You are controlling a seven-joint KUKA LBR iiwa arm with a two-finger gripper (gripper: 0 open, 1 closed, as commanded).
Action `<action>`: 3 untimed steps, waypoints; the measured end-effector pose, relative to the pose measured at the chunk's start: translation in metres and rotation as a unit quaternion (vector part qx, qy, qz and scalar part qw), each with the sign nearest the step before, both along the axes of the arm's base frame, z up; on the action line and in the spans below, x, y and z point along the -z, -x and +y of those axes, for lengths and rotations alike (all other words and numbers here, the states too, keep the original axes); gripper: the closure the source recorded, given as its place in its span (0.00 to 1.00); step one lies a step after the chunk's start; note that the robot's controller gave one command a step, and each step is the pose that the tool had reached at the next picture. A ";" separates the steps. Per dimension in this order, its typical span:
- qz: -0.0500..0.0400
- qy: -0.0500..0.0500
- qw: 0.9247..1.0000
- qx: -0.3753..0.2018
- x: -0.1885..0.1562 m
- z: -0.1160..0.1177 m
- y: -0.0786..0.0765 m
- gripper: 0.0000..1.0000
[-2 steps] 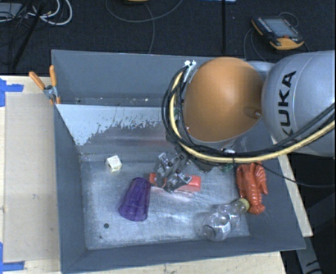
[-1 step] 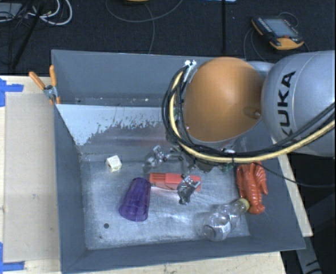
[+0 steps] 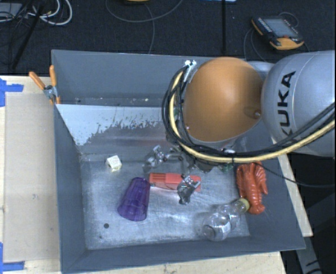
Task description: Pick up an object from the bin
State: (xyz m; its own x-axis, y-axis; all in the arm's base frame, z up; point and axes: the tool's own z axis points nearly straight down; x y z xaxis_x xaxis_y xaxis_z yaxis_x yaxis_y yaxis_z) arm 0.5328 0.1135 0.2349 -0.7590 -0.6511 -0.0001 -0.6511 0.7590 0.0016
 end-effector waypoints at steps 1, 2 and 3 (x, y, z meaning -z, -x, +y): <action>-0.004 0.000 1.000 -0.016 0.041 0.007 -0.004 0.00; -0.002 0.000 0.998 -0.055 0.102 0.005 0.002 0.00; -0.001 -0.001 1.000 0.017 0.162 -0.012 -0.047 1.00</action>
Offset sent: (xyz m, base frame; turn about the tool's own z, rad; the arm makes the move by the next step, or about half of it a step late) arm -0.0094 -0.0024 -0.1649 -0.1896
